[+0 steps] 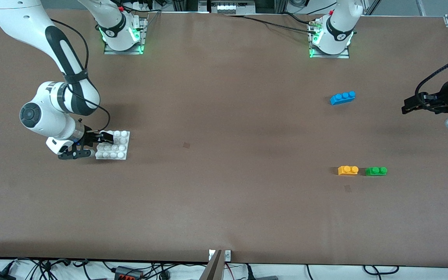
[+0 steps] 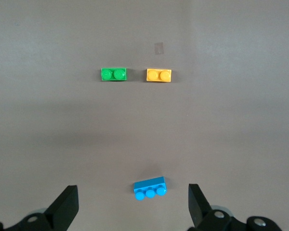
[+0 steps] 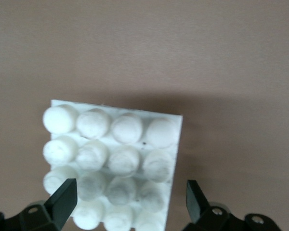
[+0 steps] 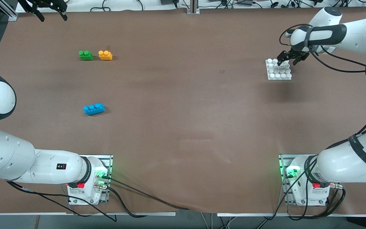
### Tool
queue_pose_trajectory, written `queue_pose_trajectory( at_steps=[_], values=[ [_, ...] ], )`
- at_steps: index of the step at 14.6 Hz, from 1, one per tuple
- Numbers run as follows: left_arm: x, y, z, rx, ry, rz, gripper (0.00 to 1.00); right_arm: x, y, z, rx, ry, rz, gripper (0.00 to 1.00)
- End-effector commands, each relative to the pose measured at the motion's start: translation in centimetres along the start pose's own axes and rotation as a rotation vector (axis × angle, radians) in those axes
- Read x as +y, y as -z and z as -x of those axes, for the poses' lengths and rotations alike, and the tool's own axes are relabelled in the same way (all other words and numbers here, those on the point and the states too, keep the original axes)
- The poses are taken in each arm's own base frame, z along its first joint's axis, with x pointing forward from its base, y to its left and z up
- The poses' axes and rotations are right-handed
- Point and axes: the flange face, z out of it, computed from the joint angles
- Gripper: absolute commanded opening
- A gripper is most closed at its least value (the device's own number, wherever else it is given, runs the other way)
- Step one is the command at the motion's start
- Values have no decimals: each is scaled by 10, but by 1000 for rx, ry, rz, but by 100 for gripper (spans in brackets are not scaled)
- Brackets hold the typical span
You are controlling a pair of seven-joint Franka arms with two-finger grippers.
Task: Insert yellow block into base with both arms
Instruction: 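Lower the right gripper onto the white base plate and grasp it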
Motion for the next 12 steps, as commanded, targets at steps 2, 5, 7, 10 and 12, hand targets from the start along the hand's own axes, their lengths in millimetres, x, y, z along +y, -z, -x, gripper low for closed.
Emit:
queue_pose_trajectory(
  at_steps=[2, 5, 7, 10, 12],
  values=[
    [-2, 5, 0, -3, 0, 25, 100, 17, -20, 2, -8, -14, -24, 100],
    [-2, 5, 0, -3, -1, 25, 100, 17, -21, 1, -7, -15, -24, 100],
    [-2, 5, 0, -3, 0, 26, 100, 12, -19, -2, 0, -12, -24, 100],
    [-5, 5, 0, -3, 5, 28, 100, 9, -15, -8, 7, -6, -25, 100],
    [-5, 5, 0, -3, 5, 28, 100, 7, -23, -7, -1, 0, -25, 100]
  ],
)
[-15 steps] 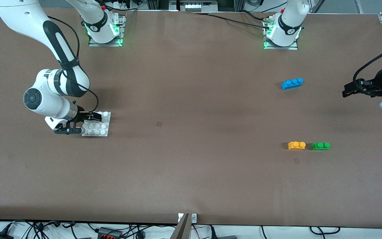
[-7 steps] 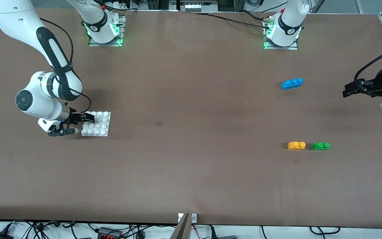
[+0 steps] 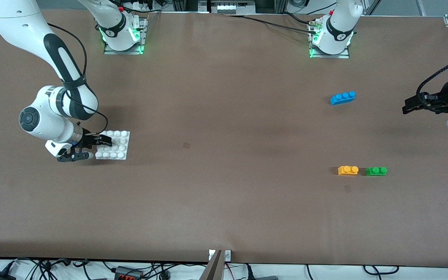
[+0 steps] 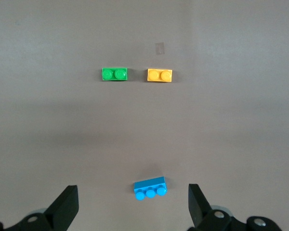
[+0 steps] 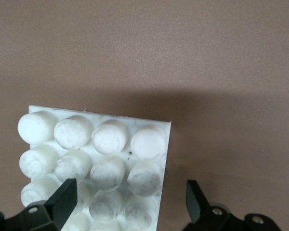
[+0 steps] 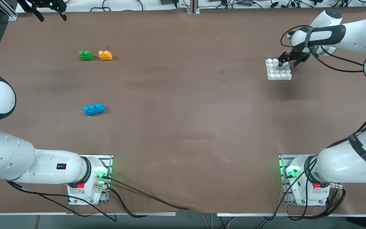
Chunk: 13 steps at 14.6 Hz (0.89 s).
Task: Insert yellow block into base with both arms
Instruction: 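Lower the right gripper onto the white base plate and grasp it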
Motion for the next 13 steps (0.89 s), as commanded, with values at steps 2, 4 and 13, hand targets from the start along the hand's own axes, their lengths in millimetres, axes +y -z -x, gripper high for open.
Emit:
queue_pose_trajectory(
  at_steps=[2, 4, 13],
  values=[
    [-3, 5, 0, -3, 2, 30, 100, -2, -9, -2, -4, 12, -20, 100],
    [-3, 5, 0, -3, 2, 33, 100, -10, -12, -2, -7, 14, -34, 100],
    [-3, 5, 0, -3, 2, 33, 100, -12, -24, -5, -14, 18, -63, 100]
  ],
)
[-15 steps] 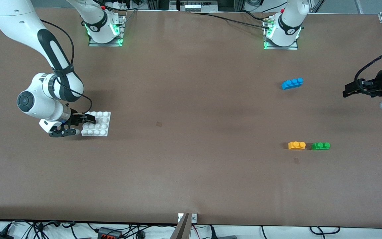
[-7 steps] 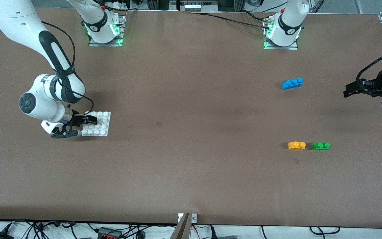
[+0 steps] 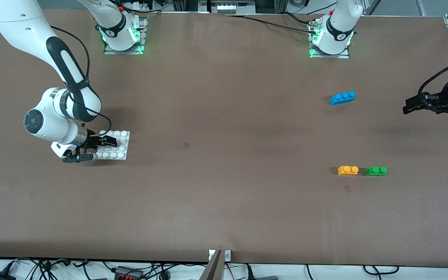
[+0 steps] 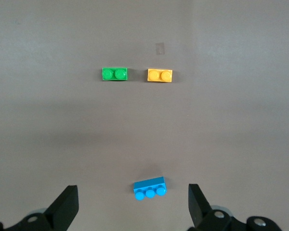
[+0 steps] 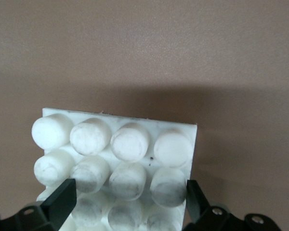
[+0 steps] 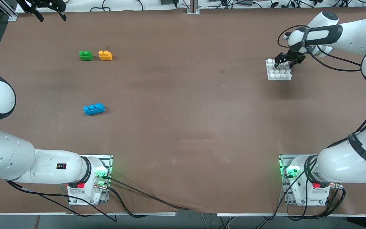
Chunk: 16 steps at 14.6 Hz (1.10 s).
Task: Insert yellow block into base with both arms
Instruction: 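Lower the right gripper onto the white base plate and grasp it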
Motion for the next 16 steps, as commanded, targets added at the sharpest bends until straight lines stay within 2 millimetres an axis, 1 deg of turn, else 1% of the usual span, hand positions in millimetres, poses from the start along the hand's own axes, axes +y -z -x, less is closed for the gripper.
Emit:
queue_pose_trajectory(
  at_steps=[1, 2, 3, 4, 5, 6, 8, 11, 14, 16],
  values=[
    [-2, 5, 0, -3, -2, 29, 100, 2, -12, -2, -6, 42, -18, 100],
    [-2, 5, 0, -3, -2, 29, 100, 2, -16, -2, -8, 51, -19, 100],
    [-2, 5, 0, -3, 0, 29, 100, 2, -16, -3, -1, 53, -16, 92],
    [-2, 5, 0, -3, -2, 29, 100, 2, -16, -3, -1, 54, -16, 87],
    [-2, 5, 0, -3, 0, 29, 100, 2, -15, -4, 4, 53, -15, 87],
    [-2, 5, 0, -3, -2, 29, 100, 2, -16, -3, 1, 53, -16, 84],
    [-2, 5, 0, -3, 0, 29, 100, 0, -16, -4, 2, 57, -16, 74],
    [-2, 5, 0, -3, -2, 30, 100, -1, -17, -4, 1, 95, -17, 61],
    [-7, 5, 1, -1, 10, 46, 100, -3, -19, -3, -3, 110, -17, 60],
    [-9, 4, 0, -2, -26, 46, 100, -10, -26, -1, -23, 124, -20, 61]
  ],
)
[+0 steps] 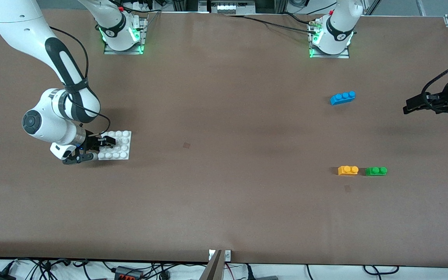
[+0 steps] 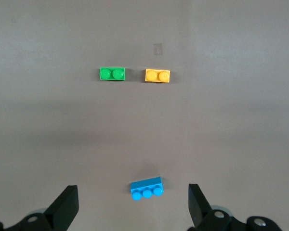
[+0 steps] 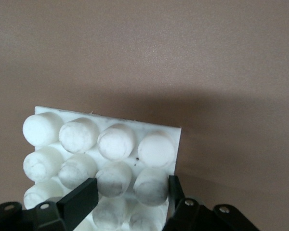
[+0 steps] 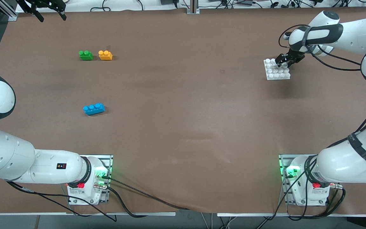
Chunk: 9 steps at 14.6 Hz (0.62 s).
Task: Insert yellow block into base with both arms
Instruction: 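Lower the right gripper onto the white base plate and grasp it, then slide the base plate with the right gripper while the left gripper reaches the yellow brick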
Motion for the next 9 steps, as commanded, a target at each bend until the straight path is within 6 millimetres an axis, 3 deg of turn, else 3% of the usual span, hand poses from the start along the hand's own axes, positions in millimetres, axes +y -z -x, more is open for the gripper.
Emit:
queue_pose_trajectory(
  at_steps=[1, 3, 6, 9],
  values=[
    [-5, 4, 0, -5, -36, 23, 100, -16, -37, 2, -43, 34, -26, 61],
    [-5, 4, 0, -5, -34, 23, 100, -31, -40, 1, -48, 50, -27, 61],
    [-6, 4, 0, -4, -33, 22, 100, -37, -43, 0, -55, 59, -28, 62],
    [-5, 4, 0, -4, -37, 22, 100, -82, -50, -4, -62, 76, -26, 62]
  ],
)
